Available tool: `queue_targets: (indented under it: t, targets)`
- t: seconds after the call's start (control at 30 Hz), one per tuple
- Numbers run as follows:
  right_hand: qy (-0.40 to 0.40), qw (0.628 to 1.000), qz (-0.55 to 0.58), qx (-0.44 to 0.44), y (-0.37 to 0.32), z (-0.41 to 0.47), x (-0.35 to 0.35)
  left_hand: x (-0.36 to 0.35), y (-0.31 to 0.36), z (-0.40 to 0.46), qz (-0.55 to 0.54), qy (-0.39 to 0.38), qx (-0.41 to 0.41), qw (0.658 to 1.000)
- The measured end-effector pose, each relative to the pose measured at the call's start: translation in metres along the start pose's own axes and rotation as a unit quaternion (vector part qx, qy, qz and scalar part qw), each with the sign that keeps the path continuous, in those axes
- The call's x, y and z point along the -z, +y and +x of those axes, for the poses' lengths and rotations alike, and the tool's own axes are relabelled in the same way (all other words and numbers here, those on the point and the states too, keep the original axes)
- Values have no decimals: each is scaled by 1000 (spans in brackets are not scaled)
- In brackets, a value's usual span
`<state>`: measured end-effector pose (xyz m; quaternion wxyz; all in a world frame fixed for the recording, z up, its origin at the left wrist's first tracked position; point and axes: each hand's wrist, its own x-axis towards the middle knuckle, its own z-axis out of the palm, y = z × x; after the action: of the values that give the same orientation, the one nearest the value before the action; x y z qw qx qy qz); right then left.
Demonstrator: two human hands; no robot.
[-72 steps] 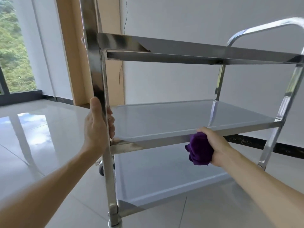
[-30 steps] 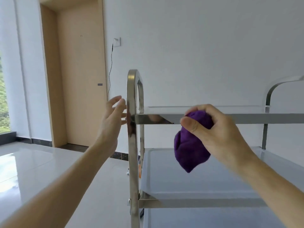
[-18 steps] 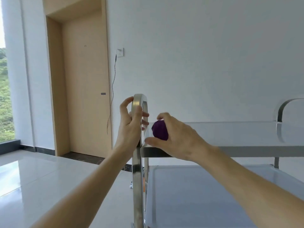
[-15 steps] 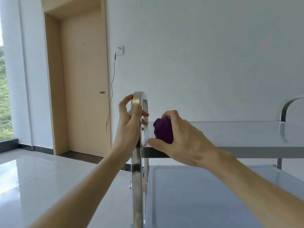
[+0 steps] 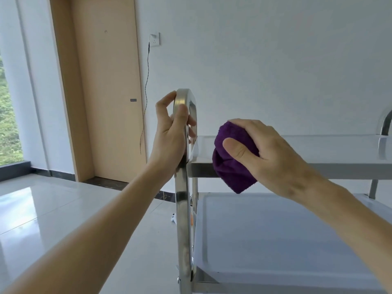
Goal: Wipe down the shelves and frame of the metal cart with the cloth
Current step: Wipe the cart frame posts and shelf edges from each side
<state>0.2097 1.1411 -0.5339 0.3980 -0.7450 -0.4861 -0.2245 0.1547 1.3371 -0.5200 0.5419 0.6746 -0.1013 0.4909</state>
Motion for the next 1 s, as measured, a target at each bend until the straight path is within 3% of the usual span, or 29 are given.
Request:
queue_targets:
  t: [0.13, 0.3, 0.43, 0.6, 0.77, 1.0]
  targets:
    - [-72, 991, -113, 13, 1, -2, -10, 3, 1, 10, 6, 5, 47, 999]
    - [-5, 970, -228, 79, -4, 9, -48, 4, -5, 27, 9, 31, 105, 994]
    - [39, 947, -288, 139, -7, 23, -78, 2, -15, 34, -42, 44, 95, 994]
    - [55, 944, -278, 171, 23, 19, -57, 4, -25, 37, -58, 40, 80, 994]
    - [74, 947, -285, 127, 54, 0, -19, 4, -25, 35, -22, 20, 92, 995]
    - [18, 952, -288, 106, 17, 24, -62, 4, -20, 32, 10, 38, 132, 991]
